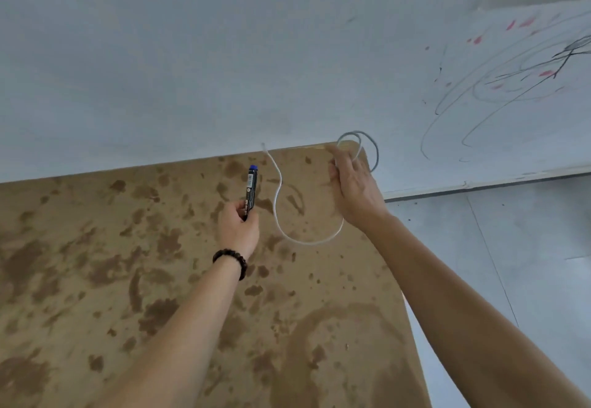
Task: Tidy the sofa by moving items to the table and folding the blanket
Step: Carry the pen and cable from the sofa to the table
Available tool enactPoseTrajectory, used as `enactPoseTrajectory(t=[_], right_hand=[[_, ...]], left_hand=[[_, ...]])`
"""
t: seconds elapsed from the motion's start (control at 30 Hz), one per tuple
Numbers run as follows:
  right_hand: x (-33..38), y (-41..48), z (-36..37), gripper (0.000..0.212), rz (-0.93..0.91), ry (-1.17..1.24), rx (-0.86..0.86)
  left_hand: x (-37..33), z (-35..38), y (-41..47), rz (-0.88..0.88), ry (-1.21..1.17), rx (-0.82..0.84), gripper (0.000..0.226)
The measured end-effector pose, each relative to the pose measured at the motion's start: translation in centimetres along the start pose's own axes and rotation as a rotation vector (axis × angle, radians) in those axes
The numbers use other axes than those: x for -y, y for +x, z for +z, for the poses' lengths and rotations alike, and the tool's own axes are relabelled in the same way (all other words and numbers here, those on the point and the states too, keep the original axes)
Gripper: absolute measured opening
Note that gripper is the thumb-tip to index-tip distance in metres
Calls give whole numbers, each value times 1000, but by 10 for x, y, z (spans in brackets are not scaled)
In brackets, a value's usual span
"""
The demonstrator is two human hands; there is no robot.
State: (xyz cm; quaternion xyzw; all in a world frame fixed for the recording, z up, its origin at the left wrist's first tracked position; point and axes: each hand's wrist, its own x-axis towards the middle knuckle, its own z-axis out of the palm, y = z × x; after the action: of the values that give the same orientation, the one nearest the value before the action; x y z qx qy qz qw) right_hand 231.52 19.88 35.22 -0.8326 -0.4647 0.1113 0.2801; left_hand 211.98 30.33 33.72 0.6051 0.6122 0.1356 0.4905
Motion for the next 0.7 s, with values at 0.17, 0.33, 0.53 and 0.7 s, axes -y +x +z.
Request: enactPoseTrajectory(t=[0.17, 0.33, 0.53, 0.7], right_hand=[[-33, 30, 49, 55, -103, -323, 470], [-46, 8, 59, 71, -167, -214, 388], [-46, -28, 69, 85, 105, -54, 136], [-61, -33, 93, 84, 56, -216, 243]], left_hand=[[17, 43, 38, -86, 104, -44, 14], [31, 59, 46, -17, 199, -88, 25], [32, 61, 50, -53, 170, -119, 40], [21, 77, 54, 84, 241, 5, 38]])
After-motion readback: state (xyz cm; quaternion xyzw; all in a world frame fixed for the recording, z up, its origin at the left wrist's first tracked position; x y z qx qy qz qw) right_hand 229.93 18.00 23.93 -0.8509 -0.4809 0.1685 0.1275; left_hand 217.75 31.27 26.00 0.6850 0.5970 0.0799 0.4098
